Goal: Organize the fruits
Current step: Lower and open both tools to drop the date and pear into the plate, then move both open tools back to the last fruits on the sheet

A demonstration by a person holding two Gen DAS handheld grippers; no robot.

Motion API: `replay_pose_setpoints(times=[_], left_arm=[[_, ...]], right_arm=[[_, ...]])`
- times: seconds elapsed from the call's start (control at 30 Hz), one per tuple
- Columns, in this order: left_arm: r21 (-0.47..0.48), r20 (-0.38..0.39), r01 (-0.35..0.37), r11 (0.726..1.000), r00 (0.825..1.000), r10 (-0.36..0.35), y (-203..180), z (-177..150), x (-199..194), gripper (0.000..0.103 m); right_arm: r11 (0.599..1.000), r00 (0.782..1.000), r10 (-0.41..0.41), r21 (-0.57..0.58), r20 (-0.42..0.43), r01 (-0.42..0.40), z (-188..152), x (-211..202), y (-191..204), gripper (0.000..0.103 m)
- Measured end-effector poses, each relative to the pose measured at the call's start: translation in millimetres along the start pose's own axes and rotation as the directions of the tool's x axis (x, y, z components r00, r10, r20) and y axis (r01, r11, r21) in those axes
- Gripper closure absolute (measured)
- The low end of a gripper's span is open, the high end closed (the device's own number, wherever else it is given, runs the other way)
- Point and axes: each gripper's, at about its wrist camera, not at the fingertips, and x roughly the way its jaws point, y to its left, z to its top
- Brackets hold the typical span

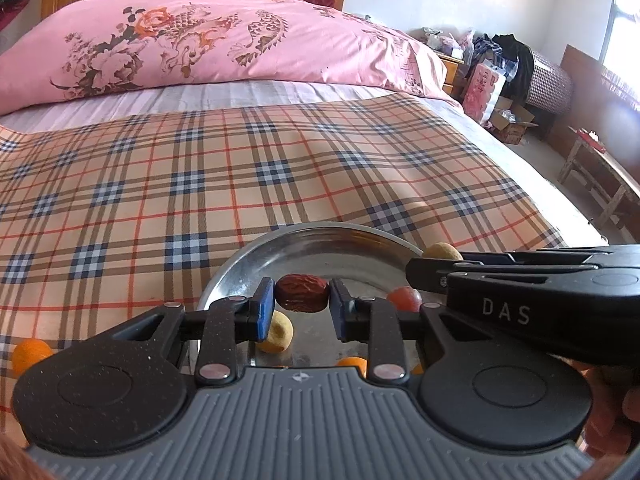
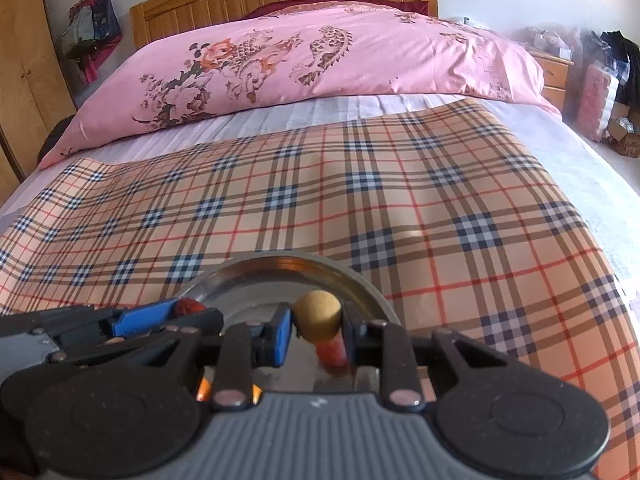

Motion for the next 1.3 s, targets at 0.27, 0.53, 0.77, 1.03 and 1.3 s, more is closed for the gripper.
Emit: replay_pose_setpoints(times=[0.27,0.53,0.77,1.03,1.3], left_arm=[[-0.013,0.009,0.005,1.0,1.0,-0.005,4.9,-3.0,-3.6,0.05],[-0.009,0.022,-0.033,0.999,0.999,0.033,13.2,-5.1,-23.1,0.04],[-0.03,0.039,-0.061,0.998,0.997,0.062,29.0,-14.9,-48.2,0.034],[-0.061,0.063,-0.096,0.993,0.993,0.1,54.2,-31.0,-76.0,0.026],[-0.101,0.059,-0.143,0.985,0.987,0.149,89.9,-47.6,-94.1,0.026]], right_arm=[[1.0,1.0,0.006,0.013,0.004,-0.006,-2.3,-1.5,-1.5,0.078],[1.0,1.0,0.002,0.001,0.031,-0.002,-2.0,-20.1,5.9,0.078],[1.0,0.999,-0.016,-0.001,0.037,0.016,-9.1,-32.1,15.4,0.077],[0.999,0.999,0.0,-0.036,0.036,0.001,-19.9,-43.7,38.1,0.072],[0.996,0.999,0.036,-0.086,0.021,-0.034,-28.9,-44.0,68.5,0.072]])
